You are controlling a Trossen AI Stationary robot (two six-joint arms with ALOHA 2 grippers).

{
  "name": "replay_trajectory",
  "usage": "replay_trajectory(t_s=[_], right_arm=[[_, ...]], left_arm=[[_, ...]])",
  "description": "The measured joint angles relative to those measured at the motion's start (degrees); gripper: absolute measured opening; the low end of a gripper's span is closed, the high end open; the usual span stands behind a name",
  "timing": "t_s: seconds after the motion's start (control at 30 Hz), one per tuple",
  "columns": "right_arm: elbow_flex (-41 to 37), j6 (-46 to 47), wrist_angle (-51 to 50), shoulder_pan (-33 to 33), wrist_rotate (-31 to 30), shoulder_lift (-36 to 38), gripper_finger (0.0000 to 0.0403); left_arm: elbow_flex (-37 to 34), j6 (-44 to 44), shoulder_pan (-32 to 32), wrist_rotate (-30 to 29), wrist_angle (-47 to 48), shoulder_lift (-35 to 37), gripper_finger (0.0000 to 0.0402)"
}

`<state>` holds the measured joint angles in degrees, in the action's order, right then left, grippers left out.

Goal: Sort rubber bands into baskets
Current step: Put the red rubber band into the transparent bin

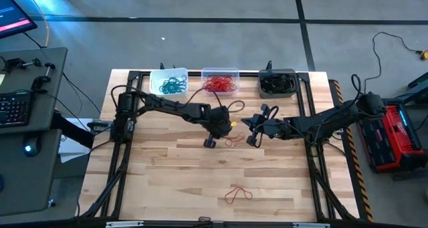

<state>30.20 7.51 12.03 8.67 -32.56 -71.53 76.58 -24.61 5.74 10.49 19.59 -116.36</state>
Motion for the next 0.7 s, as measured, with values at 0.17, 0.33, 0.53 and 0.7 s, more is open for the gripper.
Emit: replay_trajectory(t_s=[0.17,0.33,0.53,0.7], right_arm=[[0.0,0.13,0.15,0.0,0.01,0.0,0.0],[0.0,0.11,0.33,0.0,0.02,0.0,0.0],[0.0,0.05,0.33,0.0,0.07,0.0,0.0],[0.0,-0.01,0.28,0.0,0.13,-0.02,0.0]], left_arm=[[0.01,2.05,-1.67,-0.67,-3.65,-1.61,0.0075],[0.04,4.04,-1.99,-7.63,-6.21,-3.5,0.011],[0.11,3.49,-2.02,-8.12,-7.54,-4.57,0.012],[0.31,0.38,-1.96,-6.75,-8.15,-5.41,0.0119]])
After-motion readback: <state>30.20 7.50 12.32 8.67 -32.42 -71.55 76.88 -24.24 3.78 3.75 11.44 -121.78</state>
